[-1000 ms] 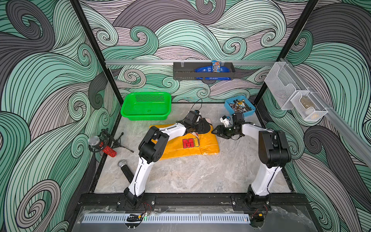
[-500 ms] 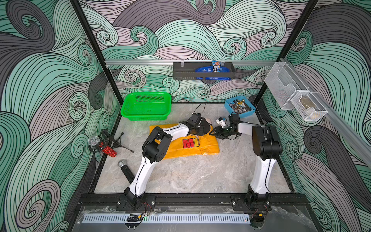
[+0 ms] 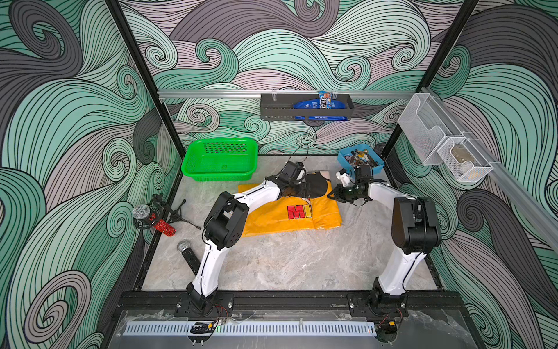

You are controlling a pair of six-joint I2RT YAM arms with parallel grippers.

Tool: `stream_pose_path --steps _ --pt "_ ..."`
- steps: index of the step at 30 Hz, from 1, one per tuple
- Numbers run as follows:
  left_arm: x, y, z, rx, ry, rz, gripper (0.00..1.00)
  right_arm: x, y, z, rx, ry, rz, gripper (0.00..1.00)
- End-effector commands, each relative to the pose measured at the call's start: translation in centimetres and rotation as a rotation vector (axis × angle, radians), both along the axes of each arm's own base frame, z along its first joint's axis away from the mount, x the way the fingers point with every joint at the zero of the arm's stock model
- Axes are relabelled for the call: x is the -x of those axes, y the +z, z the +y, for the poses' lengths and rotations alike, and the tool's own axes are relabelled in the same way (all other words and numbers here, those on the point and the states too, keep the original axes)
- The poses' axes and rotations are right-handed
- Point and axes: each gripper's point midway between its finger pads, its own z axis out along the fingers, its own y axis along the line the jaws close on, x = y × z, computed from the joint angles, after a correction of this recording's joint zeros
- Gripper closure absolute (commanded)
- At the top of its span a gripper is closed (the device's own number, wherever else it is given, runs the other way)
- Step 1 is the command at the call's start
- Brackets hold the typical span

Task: Roll up the pillowcase
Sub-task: Roll the pillowcase at the center of the board.

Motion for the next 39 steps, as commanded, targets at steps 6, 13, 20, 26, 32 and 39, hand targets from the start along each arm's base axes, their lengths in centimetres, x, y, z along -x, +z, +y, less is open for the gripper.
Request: stream_pose_path --steps 6,13,20,26,32,39 --pt "2.0 -1.9 1.8 -0.013 -0.019 0.073 0.34 0.6 -0.2 -6.0 0.406 -0.179 0.067 0.93" --pt "2.5 -3.2 3.8 -0.031 0.007 0.104 0.34 0.3 1.0 -2.8 0.438 -0.208 0.033 0.83" --pt "3.3 -4.5 5.9 -0.042 0.033 0.137 0.34 -0.7 3.0 1.6 0.36 -0.182 0.012 0.76" --pt "3.3 -5.0 7.2 -0.042 0.051 0.15 0.34 -0.9 3.9 5.5 0.285 -0.134 0.013 0.68" --pt "3.2 -4.5 8.1 -0.036 0.06 0.147 0.34 -1.6 4.5 9.6 0.226 -0.078 0.002 0.65" --pt "3.5 -3.9 8.9 -0.029 0.069 0.153 0.34 -2.5 4.6 14.5 0.158 -0.003 0.001 0.61"
